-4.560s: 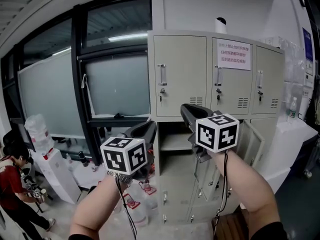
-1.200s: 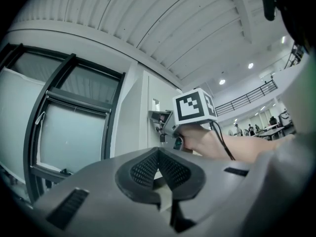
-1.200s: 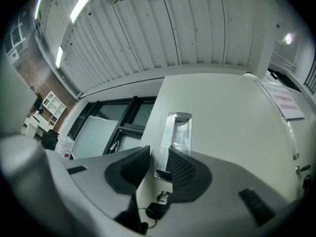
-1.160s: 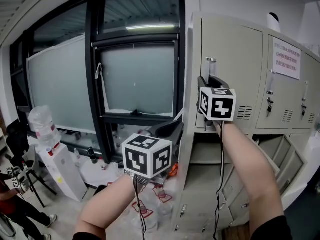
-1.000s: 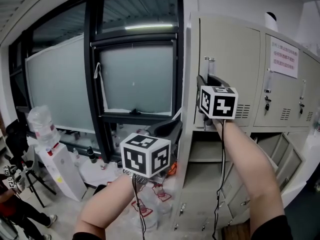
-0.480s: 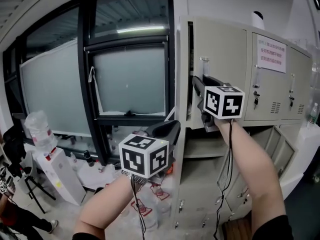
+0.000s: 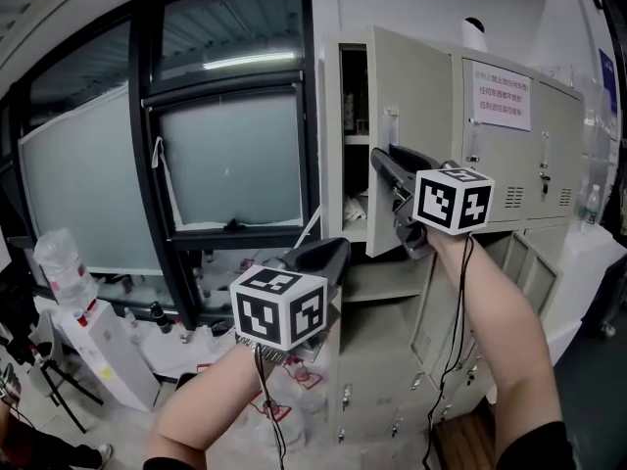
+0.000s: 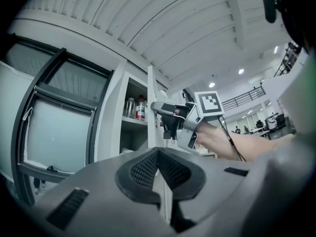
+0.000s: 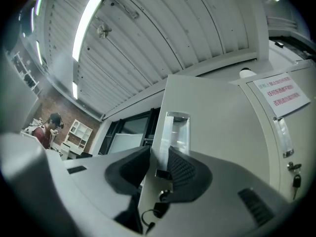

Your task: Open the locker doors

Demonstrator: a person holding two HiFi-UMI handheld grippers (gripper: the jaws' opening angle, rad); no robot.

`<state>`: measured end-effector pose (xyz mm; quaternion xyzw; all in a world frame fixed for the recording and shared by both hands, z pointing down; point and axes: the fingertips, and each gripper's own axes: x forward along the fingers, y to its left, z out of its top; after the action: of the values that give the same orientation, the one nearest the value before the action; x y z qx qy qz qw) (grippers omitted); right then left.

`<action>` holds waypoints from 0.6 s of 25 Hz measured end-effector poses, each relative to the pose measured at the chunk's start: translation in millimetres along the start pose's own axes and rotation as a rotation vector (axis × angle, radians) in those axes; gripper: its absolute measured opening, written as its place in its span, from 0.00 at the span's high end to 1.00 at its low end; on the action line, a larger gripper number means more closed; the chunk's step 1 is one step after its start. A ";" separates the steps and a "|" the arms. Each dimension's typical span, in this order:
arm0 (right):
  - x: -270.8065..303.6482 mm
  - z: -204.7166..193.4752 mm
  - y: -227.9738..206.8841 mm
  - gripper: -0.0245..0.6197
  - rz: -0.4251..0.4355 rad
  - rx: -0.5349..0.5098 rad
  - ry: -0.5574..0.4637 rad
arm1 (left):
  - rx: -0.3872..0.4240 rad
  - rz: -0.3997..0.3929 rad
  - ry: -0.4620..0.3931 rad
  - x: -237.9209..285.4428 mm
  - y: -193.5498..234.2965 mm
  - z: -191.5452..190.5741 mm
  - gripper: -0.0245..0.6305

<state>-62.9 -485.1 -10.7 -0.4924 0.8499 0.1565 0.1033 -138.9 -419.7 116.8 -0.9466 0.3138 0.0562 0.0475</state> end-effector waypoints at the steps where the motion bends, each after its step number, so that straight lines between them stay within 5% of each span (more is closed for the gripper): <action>1: -4.6 1.6 0.4 0.78 0.008 0.001 -0.004 | -0.003 -0.008 0.000 0.7 -3.2 -0.6 0.96; 9: -43.5 15.3 -2.4 0.77 0.067 0.014 -0.055 | -0.019 -0.067 0.005 6.1 -27.3 -6.4 0.96; 12: -59.1 15.6 -7.0 0.69 -0.008 -0.024 -0.062 | -0.028 -0.088 0.002 7.6 -37.2 -8.2 0.96; 15: -72.5 7.3 -2.5 0.57 -0.155 -0.179 -0.022 | -0.034 -0.110 0.007 10.0 -48.8 -11.1 0.96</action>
<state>-24.8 -425.2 6.0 -0.5622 0.7907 0.2290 0.0801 -100.8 -388.1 129.1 -0.9633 0.2605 0.0554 0.0334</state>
